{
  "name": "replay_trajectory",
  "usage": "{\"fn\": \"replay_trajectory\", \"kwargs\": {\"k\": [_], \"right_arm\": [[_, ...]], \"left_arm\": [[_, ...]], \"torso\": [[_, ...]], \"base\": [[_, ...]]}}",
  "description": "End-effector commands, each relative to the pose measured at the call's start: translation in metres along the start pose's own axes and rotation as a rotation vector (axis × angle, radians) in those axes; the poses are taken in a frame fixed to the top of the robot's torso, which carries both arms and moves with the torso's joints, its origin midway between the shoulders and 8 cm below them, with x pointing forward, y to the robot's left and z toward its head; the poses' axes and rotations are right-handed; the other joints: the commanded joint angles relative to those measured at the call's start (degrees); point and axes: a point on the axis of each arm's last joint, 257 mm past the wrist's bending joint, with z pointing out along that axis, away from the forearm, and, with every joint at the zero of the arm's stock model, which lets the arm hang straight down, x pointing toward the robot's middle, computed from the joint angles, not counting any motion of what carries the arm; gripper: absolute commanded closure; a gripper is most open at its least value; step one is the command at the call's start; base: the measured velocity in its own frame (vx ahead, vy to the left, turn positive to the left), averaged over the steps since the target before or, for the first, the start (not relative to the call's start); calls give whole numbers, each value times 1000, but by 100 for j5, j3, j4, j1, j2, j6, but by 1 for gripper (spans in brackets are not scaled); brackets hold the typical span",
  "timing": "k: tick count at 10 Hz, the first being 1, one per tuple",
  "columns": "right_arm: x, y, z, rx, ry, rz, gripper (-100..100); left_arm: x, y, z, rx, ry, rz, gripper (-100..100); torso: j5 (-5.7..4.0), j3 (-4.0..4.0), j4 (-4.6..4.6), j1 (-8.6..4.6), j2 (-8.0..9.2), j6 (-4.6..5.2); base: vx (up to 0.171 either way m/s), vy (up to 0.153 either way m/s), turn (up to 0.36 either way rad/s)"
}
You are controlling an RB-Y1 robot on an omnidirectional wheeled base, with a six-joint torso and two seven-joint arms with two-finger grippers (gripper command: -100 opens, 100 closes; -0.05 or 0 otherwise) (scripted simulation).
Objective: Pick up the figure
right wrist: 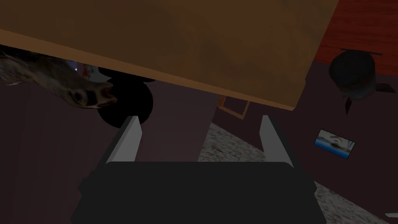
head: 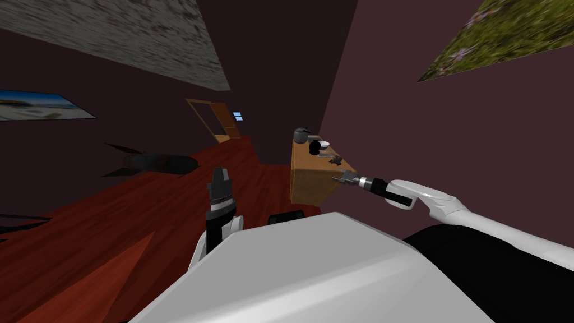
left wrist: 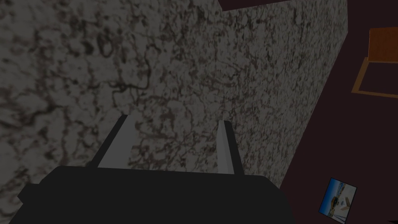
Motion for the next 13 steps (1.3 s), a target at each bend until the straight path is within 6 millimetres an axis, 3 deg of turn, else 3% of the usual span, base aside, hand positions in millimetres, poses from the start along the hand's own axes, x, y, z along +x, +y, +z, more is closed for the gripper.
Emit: {"fn": "replay_trajectory", "kwargs": {"k": [1,4,13], "right_arm": [[0,-7,0,-16,32,-59,-100],[7,-31,-9,-37,118,-202,-100],[3,-87,-24,-124,313,-552,-100]], "left_arm": [[0,0,0,0,0,0,0],[0,0,0,0,0,0,0],[0,0,0,0,0,0,0]], "torso": [[0,0,0,0,0,0],[-1,0,0,-2,0,1],[-3,-4,-2,-8,-6,2]], "base": [[10,26,27],[12,30,43],[20,18,35]]}}
